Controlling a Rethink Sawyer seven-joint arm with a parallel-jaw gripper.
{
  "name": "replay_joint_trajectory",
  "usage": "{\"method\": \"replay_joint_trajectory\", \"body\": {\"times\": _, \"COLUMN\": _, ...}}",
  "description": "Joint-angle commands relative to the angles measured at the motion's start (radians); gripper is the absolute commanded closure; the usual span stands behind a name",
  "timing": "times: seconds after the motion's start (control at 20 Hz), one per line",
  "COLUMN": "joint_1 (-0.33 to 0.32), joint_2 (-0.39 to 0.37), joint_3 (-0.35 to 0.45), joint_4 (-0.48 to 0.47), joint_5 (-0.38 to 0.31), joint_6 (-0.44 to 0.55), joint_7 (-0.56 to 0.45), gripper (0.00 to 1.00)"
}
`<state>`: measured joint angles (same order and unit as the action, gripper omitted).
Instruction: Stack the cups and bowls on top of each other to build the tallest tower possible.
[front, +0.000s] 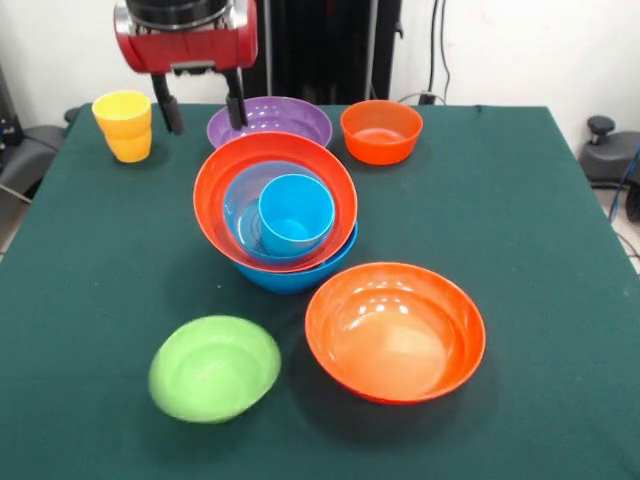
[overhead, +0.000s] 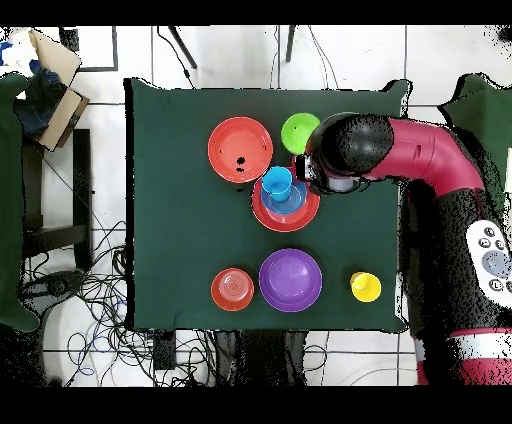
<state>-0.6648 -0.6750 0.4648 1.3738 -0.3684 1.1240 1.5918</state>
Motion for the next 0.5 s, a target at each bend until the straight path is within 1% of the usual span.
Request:
{"method": "replay_joint_trajectory", "body": {"times": 0.05, "joint_1": 0.082, "joint_2": 0.148, "joint_3": -0.091, "joint_4": -0.154, "joint_5": -0.13, "joint_6": -0.155, "joint_7": 0.159, "gripper": 0.0}}
{"method": "replay_joint_trajectory", "body": {"times": 0.2, "joint_1": 0.105, "joint_2": 0.184, "joint_3": -0.123, "joint_4": -0.203, "joint_5": -0.146, "joint_6": -0.173, "joint_7": 0.158, "gripper": 0.0}}
{"method": "replay_joint_trajectory", "body": {"times": 0.5, "joint_1": 0.116, "joint_2": 0.211, "joint_3": -0.146, "joint_4": -0.225, "joint_5": -0.13, "joint_6": -0.203, "joint_7": 0.133, "gripper": 0.0}}
